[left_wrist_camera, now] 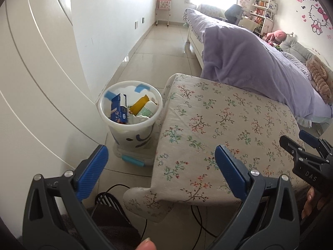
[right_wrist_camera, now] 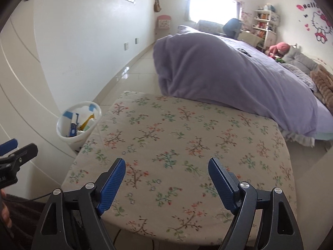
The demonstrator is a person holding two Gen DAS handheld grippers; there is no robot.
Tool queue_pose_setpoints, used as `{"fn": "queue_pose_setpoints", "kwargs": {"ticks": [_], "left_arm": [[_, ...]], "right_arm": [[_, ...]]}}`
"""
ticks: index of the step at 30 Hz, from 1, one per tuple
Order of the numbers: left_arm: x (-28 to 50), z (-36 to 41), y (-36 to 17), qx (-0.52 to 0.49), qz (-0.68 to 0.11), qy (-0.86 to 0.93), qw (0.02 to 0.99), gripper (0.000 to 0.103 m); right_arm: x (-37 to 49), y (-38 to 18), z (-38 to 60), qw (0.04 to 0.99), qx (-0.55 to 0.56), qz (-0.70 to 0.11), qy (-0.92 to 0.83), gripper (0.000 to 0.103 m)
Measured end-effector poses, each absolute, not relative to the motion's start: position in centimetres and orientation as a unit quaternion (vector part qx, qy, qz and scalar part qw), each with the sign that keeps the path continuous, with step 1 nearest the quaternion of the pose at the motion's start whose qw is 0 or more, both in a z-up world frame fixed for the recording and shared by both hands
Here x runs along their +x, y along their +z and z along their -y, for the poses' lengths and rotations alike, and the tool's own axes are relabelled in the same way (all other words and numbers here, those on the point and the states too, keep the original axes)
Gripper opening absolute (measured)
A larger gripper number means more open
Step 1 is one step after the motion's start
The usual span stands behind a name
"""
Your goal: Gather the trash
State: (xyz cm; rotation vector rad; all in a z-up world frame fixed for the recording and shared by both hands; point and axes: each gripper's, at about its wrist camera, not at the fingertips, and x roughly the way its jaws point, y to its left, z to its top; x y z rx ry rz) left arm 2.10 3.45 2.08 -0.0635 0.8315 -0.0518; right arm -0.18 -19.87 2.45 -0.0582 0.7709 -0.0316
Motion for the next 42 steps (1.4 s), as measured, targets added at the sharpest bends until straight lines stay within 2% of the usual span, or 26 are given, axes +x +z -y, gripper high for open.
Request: {"fn": "queue_pose_setpoints", "kwargs": {"ticks": [19,42], "left_arm": [[1.0,0.0,1.6,-0.010,-0.385,-0.034,0.922,0.102],[0.8,-0.4,1.8,-0.015,-0.379,-0.026,0.925,0.102]], "right_arm": [[-0.4,1.8,21.7,0.925,0.009,-0.378,-0.034,0.084],[-0.4,1.7,21.7,0.925,0.015,-0.378,-0.035,0.084]]}}
